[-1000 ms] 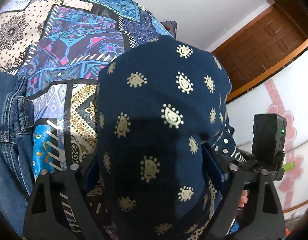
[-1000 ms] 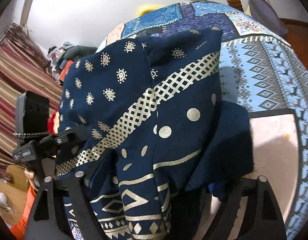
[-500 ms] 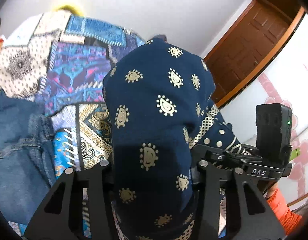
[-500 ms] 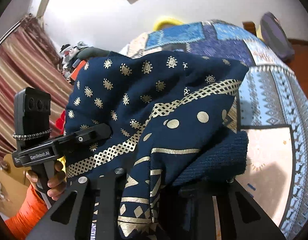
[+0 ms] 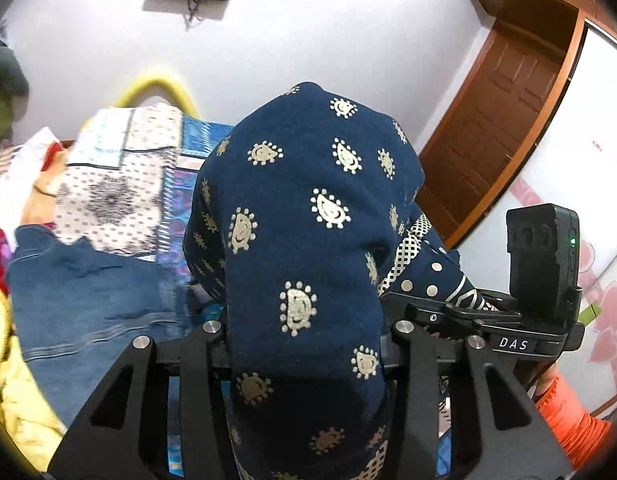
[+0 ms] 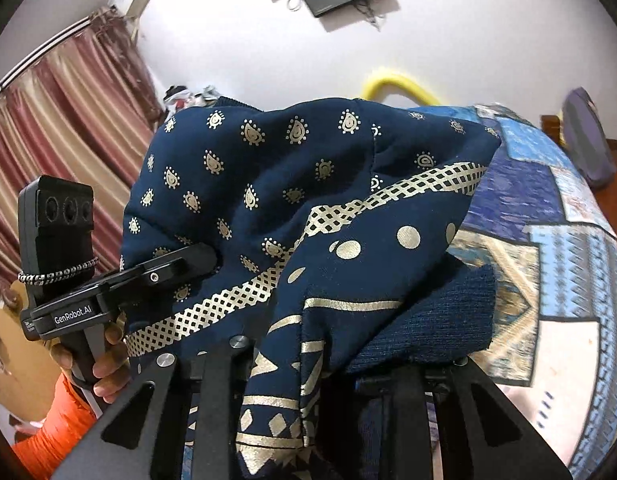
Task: Fold large clothes
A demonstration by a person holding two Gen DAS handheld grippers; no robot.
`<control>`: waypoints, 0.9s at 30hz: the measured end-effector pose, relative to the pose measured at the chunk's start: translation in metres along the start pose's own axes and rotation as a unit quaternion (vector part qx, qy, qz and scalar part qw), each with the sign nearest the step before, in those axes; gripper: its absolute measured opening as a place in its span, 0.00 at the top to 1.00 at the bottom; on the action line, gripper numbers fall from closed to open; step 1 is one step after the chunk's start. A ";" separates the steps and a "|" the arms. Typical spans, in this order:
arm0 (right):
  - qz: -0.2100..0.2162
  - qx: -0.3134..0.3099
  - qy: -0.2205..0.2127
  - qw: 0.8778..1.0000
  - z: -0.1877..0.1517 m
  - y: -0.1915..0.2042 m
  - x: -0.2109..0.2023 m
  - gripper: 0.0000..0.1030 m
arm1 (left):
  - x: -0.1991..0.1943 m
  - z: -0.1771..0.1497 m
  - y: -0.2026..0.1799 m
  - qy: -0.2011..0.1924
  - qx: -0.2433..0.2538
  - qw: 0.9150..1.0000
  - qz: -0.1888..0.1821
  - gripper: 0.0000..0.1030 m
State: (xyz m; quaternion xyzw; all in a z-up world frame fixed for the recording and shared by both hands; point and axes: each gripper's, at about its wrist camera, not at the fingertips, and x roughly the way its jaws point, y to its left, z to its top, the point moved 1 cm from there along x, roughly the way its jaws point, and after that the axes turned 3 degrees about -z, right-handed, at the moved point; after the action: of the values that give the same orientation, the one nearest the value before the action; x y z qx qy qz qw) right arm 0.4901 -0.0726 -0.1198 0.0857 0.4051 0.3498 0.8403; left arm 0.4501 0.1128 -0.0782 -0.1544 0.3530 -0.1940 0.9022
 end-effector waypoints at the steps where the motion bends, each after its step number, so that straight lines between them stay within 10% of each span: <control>1: 0.003 -0.004 0.004 1.000 0.002 0.008 0.007 0.77 | -0.005 -0.001 0.008 -0.002 -0.003 1.000 0.003 0.58; 27: -0.006 -0.065 0.175 0.982 -0.015 0.092 0.266 0.70 | -0.006 -0.083 0.264 0.030 -0.192 0.979 0.067 0.50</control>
State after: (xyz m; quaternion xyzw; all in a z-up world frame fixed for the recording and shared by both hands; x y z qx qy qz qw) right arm 0.5450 0.1679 -0.2552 -0.0338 0.5231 0.3802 0.7620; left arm 0.4514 0.3353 -0.2426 -0.2948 0.4199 -0.0660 0.8558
